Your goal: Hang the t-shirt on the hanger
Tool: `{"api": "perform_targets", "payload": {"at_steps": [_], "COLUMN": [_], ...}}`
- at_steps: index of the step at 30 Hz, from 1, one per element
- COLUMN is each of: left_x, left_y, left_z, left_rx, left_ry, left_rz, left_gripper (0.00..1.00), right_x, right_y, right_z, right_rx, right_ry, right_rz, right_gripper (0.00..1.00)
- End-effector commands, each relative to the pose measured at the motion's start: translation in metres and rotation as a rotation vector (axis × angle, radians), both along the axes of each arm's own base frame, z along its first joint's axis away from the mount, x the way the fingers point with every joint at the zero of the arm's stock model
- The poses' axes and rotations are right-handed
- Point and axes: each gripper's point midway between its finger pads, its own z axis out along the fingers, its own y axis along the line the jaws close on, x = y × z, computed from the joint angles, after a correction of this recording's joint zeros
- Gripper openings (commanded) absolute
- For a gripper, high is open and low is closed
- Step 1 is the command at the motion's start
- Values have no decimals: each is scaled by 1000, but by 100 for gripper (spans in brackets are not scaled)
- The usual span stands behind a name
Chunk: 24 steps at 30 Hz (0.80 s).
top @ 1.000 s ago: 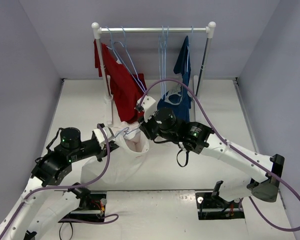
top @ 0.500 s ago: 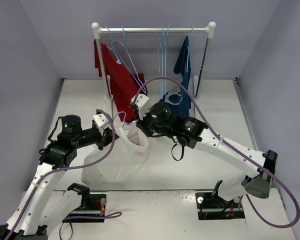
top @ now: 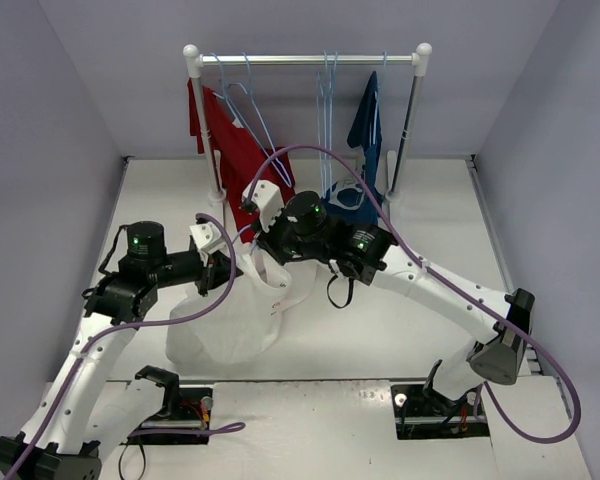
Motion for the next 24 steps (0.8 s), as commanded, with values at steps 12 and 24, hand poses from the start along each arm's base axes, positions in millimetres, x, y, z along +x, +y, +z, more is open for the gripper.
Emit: {"api": "perform_targets", "payload": {"at_steps": [12,24], "left_x": [12,18], "left_y": [-7,-9], "left_z": [41,39], "left_rx": [-105,-107], "left_ry": [-192,-158], "left_rz": [-80,-90], "left_gripper": [0,0], "right_x": [31,20], "right_y": [-53,-99], "right_z": [32,32], "right_rx": [65,60], "right_ry": [-90,-113], "right_rz": [-60,-62], "right_gripper": [27,40]}}
